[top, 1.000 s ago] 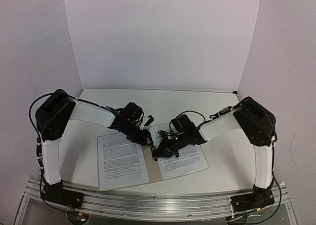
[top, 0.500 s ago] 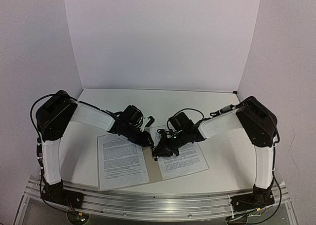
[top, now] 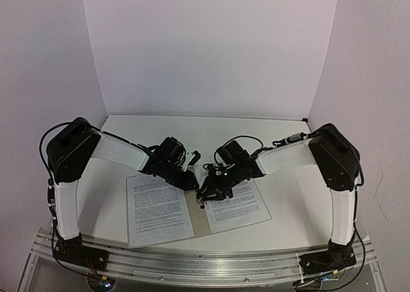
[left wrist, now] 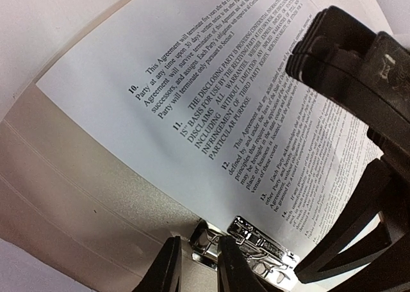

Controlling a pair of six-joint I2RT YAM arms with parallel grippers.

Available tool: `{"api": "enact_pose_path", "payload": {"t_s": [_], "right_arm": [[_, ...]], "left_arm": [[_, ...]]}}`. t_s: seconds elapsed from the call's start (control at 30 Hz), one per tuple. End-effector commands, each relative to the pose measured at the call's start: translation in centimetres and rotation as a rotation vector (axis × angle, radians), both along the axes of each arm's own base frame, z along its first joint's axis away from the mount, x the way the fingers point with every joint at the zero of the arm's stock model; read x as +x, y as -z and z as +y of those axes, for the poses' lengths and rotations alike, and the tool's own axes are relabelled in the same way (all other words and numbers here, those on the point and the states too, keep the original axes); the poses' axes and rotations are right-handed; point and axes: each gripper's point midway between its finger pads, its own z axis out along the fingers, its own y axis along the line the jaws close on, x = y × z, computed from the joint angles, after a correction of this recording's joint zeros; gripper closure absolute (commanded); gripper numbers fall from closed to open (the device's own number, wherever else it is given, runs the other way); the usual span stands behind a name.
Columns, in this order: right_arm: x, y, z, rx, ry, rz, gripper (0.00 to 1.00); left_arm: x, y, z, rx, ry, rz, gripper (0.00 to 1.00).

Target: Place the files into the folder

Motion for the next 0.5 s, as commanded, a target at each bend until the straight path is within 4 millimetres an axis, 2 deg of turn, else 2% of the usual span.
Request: {"api": "enact_pose_path", "payload": {"t_s": [0.0, 0.2, 0.47], "right_arm": [[0.5, -1.0, -0.4, -0.038, 0.009, -0.019, 0.73], [1.2, -3.4, 0.6, 0.008, 0.006, -0.042, 0.69], [0.4, -4.6, 1.6, 0.026, -0.013, -0.034, 0.68]], "left_arm": [[-1.4, 3.5, 2.1, 0.115, -0.010, 0.050, 0.79], [-1.4, 3.7, 2.4, 0.120, -0.014, 0.053, 0.80], [-1.3, 3.8, 2.6, 0.124, -0.019, 0.054, 0.80]]}}
